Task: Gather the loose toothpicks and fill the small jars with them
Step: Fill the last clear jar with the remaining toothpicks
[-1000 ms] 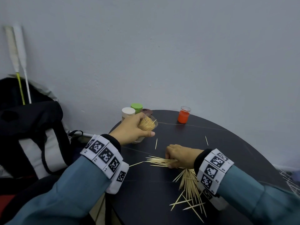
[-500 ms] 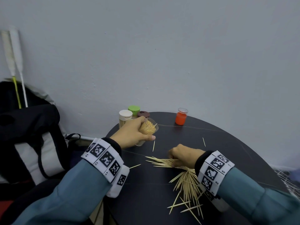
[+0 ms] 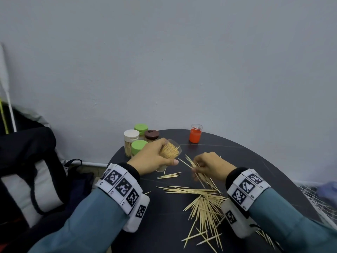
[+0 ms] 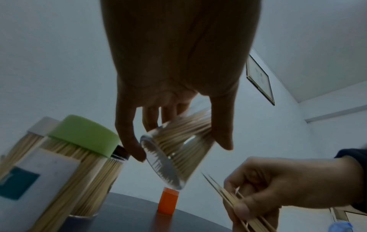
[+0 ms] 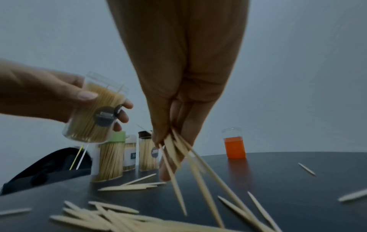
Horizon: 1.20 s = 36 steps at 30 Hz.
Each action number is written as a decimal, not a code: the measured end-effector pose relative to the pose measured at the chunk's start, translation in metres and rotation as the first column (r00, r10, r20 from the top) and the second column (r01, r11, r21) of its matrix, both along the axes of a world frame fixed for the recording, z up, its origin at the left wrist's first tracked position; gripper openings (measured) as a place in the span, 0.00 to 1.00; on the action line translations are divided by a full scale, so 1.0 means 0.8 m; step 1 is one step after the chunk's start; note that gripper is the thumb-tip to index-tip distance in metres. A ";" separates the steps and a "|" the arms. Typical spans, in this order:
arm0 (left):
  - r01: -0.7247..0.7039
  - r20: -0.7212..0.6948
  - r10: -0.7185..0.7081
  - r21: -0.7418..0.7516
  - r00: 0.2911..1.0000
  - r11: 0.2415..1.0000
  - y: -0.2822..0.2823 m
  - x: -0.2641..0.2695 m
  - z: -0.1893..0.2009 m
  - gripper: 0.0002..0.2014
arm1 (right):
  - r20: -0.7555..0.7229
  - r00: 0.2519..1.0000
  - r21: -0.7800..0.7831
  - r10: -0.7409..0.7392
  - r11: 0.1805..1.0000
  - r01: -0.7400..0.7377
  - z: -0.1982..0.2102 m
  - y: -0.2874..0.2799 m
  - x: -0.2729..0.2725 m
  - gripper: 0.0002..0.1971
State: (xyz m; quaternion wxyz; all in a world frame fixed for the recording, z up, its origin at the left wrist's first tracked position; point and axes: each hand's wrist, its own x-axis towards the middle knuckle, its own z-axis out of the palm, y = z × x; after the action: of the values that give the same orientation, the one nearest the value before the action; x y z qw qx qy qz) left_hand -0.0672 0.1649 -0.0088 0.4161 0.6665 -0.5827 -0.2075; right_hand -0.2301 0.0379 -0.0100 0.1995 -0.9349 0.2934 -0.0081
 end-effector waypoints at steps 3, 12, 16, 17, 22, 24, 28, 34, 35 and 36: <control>0.015 -0.027 -0.015 0.019 1.000 1.000 -0.004 -0.003 -0.001 0.15 | 0.246 0.964 0.144 -0.103 0.987 0.068 0.003 -0.002 -0.003 0.06; 0.003 -0.055 -0.002 0.015 0.998 1.000 -0.007 0.000 -0.003 0.15 | 0.822 0.514 0.309 -0.246 0.950 -0.039 0.055 0.015 0.031 0.05; 0.019 -0.093 -0.019 -0.002 0.996 1.000 -0.009 -0.002 -0.003 0.16 | 0.851 0.473 0.315 -0.229 0.943 -0.110 0.058 0.034 0.052 0.05; 0.020 -0.099 -0.021 -0.009 0.995 1.000 -0.009 -0.002 -0.003 0.16 | 0.842 0.495 0.299 -0.213 0.949 -0.099 0.053 0.037 0.056 0.05; 0.016 -0.141 -0.023 -0.051 0.990 0.999 -0.008 0.000 -0.001 0.13 | 0.826 0.529 0.318 -0.193 0.935 -0.155 0.025 0.049 0.062 0.06; 0.019 -0.167 -0.029 -0.057 0.985 0.998 -0.009 0.001 -0.001 0.14 | 0.824 0.530 0.341 -0.200 0.922 -0.182 0.018 0.051 0.061 0.06; 0.029 -0.184 -0.038 -0.052 0.982 0.998 -0.010 0.001 -0.004 0.14 | 0.811 0.545 0.390 -0.211 0.890 -0.235 0.011 0.051 0.060 0.06; 0.070 -0.161 -0.075 -0.039 0.984 0.997 -0.012 0.002 -0.008 0.14 | 0.795 0.548 0.471 -0.261 0.834 -0.287 0.012 0.047 0.057 0.07; 0.074 -0.159 -0.079 -0.037 0.984 0.997 -0.013 0.002 -0.009 0.14 | 0.788 0.560 0.479 -0.256 0.827 -0.296 0.012 0.047 0.056 0.07; 0.076 -0.158 -0.080 -0.034 0.984 0.997 -0.014 0.003 -0.009 0.16 | 0.782 0.573 0.479 -0.245 0.824 -0.302 0.012 0.047 0.055 0.06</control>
State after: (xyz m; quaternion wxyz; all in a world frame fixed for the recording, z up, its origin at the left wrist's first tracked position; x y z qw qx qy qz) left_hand -0.0652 0.1539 -0.0164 0.4620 0.6188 -0.5760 -0.2681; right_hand -0.1859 0.0758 -0.0006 0.5793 -0.7236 0.1396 -0.3482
